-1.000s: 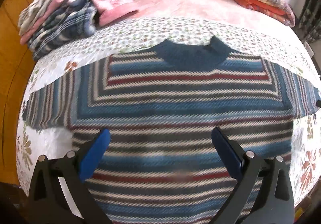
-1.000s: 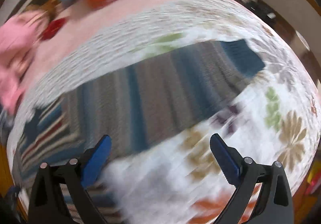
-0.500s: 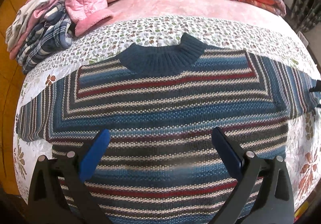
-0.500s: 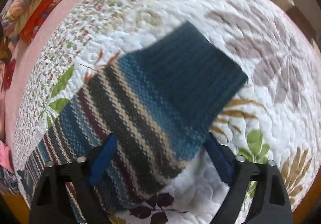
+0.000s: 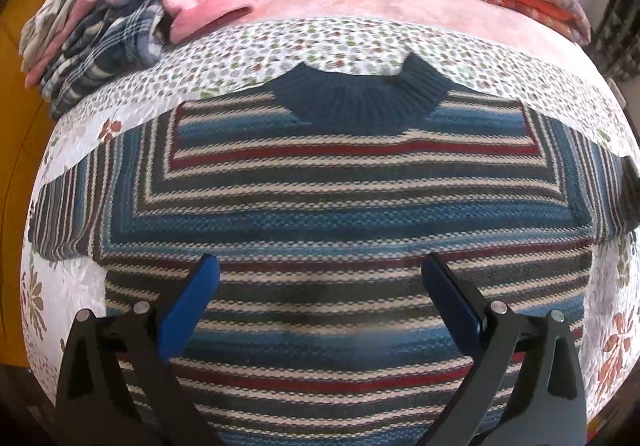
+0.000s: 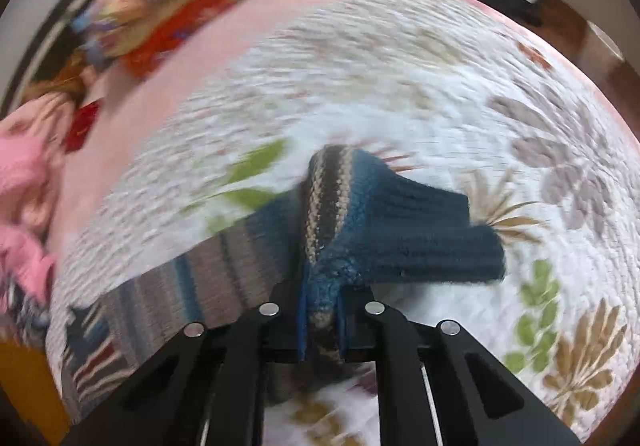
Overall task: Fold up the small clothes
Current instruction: 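Fold the held sleeve across the sweater body toward the left tool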
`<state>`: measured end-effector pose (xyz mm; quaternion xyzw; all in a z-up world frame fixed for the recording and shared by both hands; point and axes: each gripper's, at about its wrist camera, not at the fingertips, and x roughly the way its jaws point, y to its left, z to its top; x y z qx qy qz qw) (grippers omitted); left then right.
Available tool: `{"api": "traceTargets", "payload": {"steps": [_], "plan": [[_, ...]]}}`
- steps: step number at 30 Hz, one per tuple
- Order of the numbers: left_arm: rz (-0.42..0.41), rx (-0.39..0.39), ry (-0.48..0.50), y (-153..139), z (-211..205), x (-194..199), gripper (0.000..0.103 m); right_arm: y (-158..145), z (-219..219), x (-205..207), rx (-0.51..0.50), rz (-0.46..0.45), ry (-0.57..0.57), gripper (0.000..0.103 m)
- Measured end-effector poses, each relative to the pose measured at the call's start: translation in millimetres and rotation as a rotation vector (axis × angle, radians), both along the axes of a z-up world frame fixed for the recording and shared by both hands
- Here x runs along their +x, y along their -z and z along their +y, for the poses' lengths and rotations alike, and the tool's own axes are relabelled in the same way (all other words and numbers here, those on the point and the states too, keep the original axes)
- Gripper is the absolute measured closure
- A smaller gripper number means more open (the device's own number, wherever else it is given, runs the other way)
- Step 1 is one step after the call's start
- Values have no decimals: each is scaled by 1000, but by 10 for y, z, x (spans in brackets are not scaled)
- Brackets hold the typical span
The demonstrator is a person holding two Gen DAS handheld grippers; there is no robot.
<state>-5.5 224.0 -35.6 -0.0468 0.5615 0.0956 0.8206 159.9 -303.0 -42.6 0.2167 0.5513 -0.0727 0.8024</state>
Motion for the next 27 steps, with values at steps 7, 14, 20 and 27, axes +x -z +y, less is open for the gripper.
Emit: {"api": "traceTargets", "payload": {"steps": [7,14,20,27], "plan": [[4,-2,-45,-14,294,-116,3,-245,1229,-222,-19,-92,-248,92],[0,-5,-78,-47,540,-255,3,-191,2265,-425,75,-115,-404,94],[0,-15,-111,-47,733,-362,3,-62,2993,-628,88,-112,-542,94],[2,-29,-122,-46,788,-402,3,306,3333,-756,101,-38,-592,92]]}}
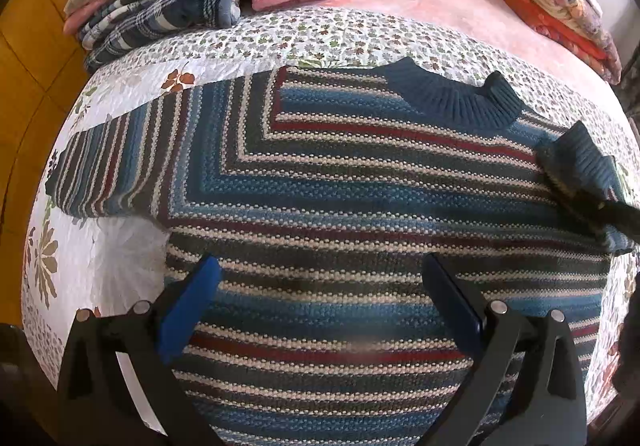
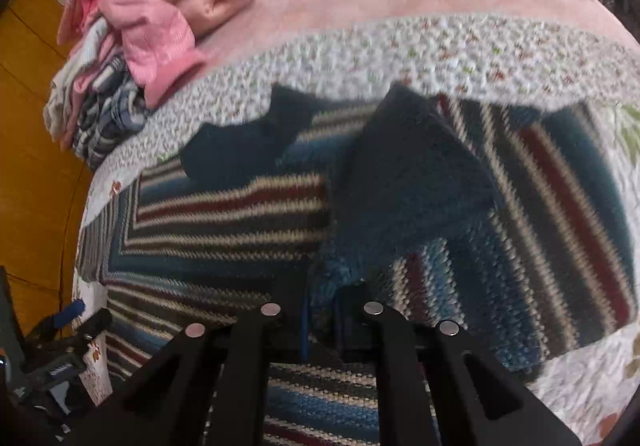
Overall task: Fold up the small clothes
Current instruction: 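Fold the held sleeve across the sweater body toward the left tool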
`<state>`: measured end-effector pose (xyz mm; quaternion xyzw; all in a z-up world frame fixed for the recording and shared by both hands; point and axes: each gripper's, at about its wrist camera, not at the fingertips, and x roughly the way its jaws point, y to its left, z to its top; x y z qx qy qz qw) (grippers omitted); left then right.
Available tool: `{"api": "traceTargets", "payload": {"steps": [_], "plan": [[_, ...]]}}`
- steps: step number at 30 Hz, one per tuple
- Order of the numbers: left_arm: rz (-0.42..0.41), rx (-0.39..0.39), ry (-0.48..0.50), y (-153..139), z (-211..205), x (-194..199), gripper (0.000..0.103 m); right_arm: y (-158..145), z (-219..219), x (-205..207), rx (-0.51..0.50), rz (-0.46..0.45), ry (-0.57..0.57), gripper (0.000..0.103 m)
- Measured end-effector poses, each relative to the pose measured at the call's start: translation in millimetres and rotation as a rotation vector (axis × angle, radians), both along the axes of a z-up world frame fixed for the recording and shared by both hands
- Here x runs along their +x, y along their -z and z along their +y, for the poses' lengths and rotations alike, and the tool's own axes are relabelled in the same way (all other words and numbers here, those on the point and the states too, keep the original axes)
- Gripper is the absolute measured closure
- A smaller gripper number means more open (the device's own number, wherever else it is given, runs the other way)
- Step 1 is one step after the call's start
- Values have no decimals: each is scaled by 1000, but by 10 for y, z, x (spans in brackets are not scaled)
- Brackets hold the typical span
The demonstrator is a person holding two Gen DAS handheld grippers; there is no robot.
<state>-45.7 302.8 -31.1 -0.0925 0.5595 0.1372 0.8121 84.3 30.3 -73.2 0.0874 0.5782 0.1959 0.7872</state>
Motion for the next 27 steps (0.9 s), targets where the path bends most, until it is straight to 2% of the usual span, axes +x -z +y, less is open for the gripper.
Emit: {"api": "traceTargets", "payload": {"steps": [4,7,10,14,18,22,23,25,27], "plan": [[-8,-20,23,-30,-132,64,3,200,6,-80,13,75,-54,73],[-21,-39,59,-67,-304,161,3,242,-37,-176,56,116,-90,66],[-31,-59,103,-86,-514,263,3,197,-206,-295,127,160,-113,65],[-26,-111,161,-47,-793,394,3,94,-399,-482,117,158,-134,65],[15,-203,197,105,-1044,532,3,-10,-791,-666,133,143,-49,65],[78,-242,169,354,-1143,616,3,-51,-1132,-839,106,125,22,64],[92,-241,159,412,-1159,632,3,-56,-1170,-859,104,124,31,64],[136,-189,125,539,-1167,679,3,-75,-1237,-910,97,115,49,63],[145,-158,81,619,-1153,717,3,-100,-1299,-959,95,108,60,63]]}}
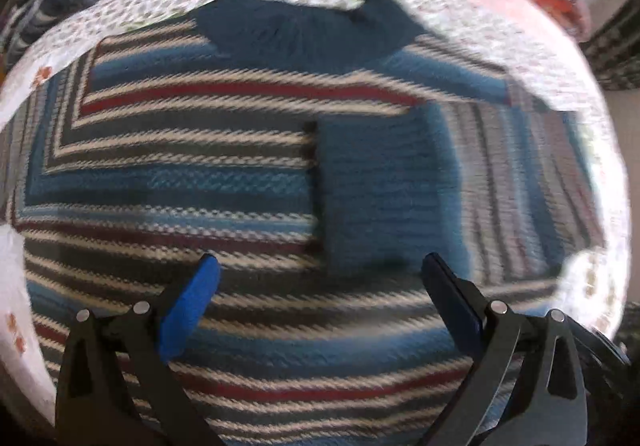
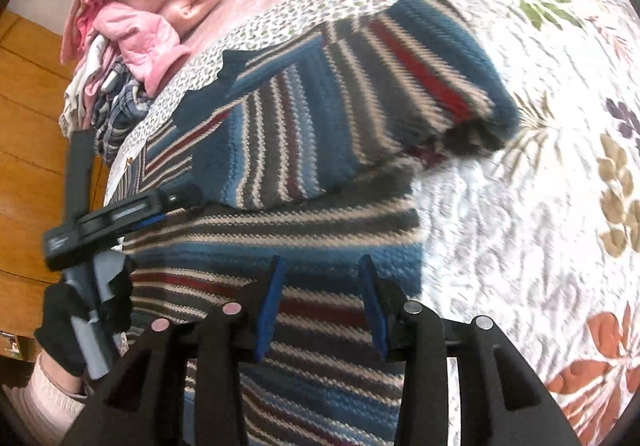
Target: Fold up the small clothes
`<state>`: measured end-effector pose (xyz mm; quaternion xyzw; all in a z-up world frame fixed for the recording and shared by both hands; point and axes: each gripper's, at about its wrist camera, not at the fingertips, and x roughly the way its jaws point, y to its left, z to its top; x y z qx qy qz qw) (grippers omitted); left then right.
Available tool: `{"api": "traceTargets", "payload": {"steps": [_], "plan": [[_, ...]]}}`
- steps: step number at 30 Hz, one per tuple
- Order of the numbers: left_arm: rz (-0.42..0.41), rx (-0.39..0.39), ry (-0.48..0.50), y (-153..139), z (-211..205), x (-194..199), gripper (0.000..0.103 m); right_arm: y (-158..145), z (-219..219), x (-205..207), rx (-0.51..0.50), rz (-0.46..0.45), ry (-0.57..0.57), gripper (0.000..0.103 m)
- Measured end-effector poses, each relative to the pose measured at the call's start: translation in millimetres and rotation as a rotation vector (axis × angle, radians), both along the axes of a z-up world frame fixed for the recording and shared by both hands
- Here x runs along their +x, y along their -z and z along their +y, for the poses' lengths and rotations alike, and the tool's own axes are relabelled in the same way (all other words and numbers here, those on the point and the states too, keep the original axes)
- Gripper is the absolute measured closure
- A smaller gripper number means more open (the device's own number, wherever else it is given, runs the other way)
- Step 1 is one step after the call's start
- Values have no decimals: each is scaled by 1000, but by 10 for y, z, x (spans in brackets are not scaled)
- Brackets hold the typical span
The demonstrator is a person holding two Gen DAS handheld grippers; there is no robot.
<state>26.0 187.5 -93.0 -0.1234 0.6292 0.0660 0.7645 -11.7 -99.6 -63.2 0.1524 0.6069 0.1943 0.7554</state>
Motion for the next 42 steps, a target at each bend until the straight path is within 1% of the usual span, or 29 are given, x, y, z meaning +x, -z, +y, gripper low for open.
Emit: {"api": "traceTargets", "payload": {"steps": [3,5,6,7,8,10,11,12,13,16,19,21,23,25,26,27,28,29,30,31,33,34,35,36,37,38,39,40,42], "plan": [[-11,-46,-31,95,-16,86,3,-14,-11,-25,-3,-10,7,62],[6,-46,-6,157,-102,186,4,-15,-21,-23,-9,-16,16,62],[3,-43,6,152,-140,218,7,-15,-21,-17,-11,-18,22,62],[-15,-31,22,110,-194,245,21,-20,-34,-15,-10,-19,27,62],[-22,-24,30,81,-221,261,29,-24,-38,-6,-8,-22,36,62],[-38,-10,53,23,-281,268,56,-35,-37,21,-7,-25,48,62],[-42,11,61,0,-300,259,61,-45,-37,42,-7,-28,56,62],[-50,30,68,-18,-308,247,73,-55,-48,61,-8,-29,61,62],[-61,43,76,-34,-302,224,82,-65,-36,82,-8,-31,67,62],[-106,-18,59,-126,-173,124,90,-107,-33,158,-17,-43,85,62],[-167,-69,38,-269,-53,-14,93,-125,-38,218,-29,-50,100,62],[-185,-95,25,-351,42,-135,94,-135,-46,245,-37,-53,110,62],[-195,-152,6,-399,147,-243,94,-139,-49,265,-43,-55,115,62],[-171,-239,-17,-420,308,-308,94,-138,-34,288,-47,-54,113,62],[-161,-262,-21,-402,358,-299,95,-142,-23,298,-50,-55,110,62],[-150,-291,-23,-430,405,-302,103,-148,-9,313,-56,-58,106,62],[-136,-332,-29,-371,427,-294,103,-157,4,325,-62,-63,103,62],[-114,-393,-38,-331,479,-304,103,-168,19,341,-65,-68,100,62],[-102,-427,-56,-280,527,-305,103,-177,35,362,-63,-71,99,62],[-115,-419,-66,-261,570,-313,103,-184,49,378,-59,-74,100,62],[-140,-366,-46,-281,592,-299,103,-192,65,396,-54,-76,100,62],[-144,-360,-25,-288,589,-293,103,-193,69,401,-52,-77,100,62],[-136,-375,-8,-281,581,-269,103,-194,80,407,-49,-77,99,62],[-126,-381,-1,-268,566,-252,98,-194,93,409,-49,-77,96,62],[-123,-372,9,-242,502,-231,90,-194,105,408,-51,-79,93,62],[-122,-362,21,-238,496,-229,84,-193,109,405,-51,-79,91,62],[-117,-346,37,-213,444,-212,71,-190,119,404,-50,-79,90,62],[-92,-326,56,-147,347,-174,61,-182,131,400,-48,-76,90,62],[-60,-333,78,-29,222,-106,61,-165,128,389,-46,-72,90,62]]}}
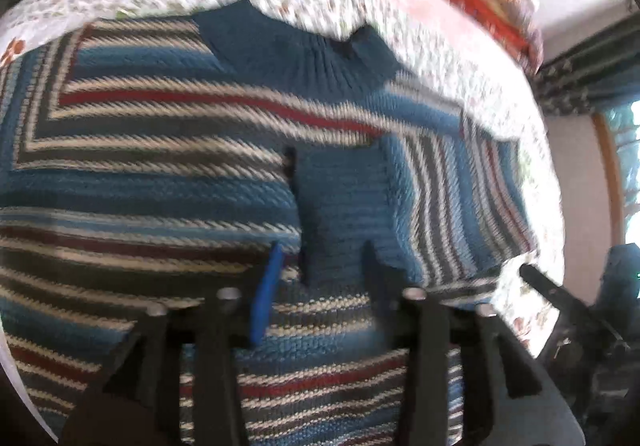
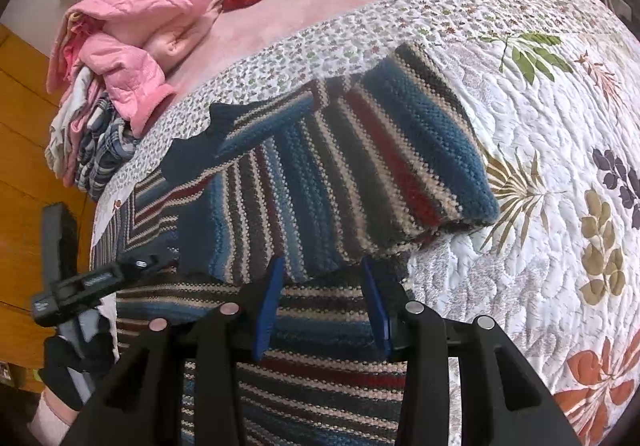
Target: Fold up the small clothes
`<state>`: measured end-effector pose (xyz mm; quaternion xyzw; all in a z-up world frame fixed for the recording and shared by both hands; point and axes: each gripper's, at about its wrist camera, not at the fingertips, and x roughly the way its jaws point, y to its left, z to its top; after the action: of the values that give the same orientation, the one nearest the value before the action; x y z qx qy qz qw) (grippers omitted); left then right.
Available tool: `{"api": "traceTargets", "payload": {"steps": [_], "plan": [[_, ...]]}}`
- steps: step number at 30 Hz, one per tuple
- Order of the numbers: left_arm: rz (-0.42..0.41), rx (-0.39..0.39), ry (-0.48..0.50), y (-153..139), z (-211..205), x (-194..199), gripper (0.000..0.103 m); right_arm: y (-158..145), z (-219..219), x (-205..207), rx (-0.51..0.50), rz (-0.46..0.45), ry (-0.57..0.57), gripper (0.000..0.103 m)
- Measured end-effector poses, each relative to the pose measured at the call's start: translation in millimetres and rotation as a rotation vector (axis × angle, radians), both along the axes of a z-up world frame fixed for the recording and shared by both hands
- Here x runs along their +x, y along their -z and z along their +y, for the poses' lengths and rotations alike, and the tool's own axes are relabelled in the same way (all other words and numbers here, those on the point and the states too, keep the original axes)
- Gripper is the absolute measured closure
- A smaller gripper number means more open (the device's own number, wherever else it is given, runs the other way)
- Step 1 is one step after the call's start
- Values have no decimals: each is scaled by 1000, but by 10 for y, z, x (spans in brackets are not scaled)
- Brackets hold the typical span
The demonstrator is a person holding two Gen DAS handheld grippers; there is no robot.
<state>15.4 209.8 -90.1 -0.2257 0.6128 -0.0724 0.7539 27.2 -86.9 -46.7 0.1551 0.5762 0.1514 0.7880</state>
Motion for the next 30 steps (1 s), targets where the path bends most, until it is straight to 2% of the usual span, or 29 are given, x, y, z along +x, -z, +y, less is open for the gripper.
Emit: {"api": "traceTargets", "payload": {"steps": [3,6,7,10,13,18,21,25,28,30], "plan": [[33,33,23,139,-197,65,62,27,10,-6,2,8,-1,62],[24,68,20,158,-257,136,86,37,12,-5,-4,10,-8,62],[15,73,14,120,-262,151,89,35,10,-4,-8,10,-10,62],[-71,87,-8,-158,-225,106,90,9,-24,-4,-17,-1,-9,62],[-158,39,-38,-449,-115,12,91,-7,-65,0,-17,-4,-5,62],[-237,45,-116,-700,312,-140,91,-32,-131,24,-19,-12,9,62],[-224,99,-155,-646,659,-170,91,-43,-201,67,-6,-10,42,57],[-191,95,-154,-449,873,-170,91,24,-226,212,19,12,78,55],[-178,118,-132,-265,925,-165,90,136,-71,357,-21,25,56,55],[-161,164,-121,-135,912,-153,89,217,26,411,-72,32,41,55]]}}
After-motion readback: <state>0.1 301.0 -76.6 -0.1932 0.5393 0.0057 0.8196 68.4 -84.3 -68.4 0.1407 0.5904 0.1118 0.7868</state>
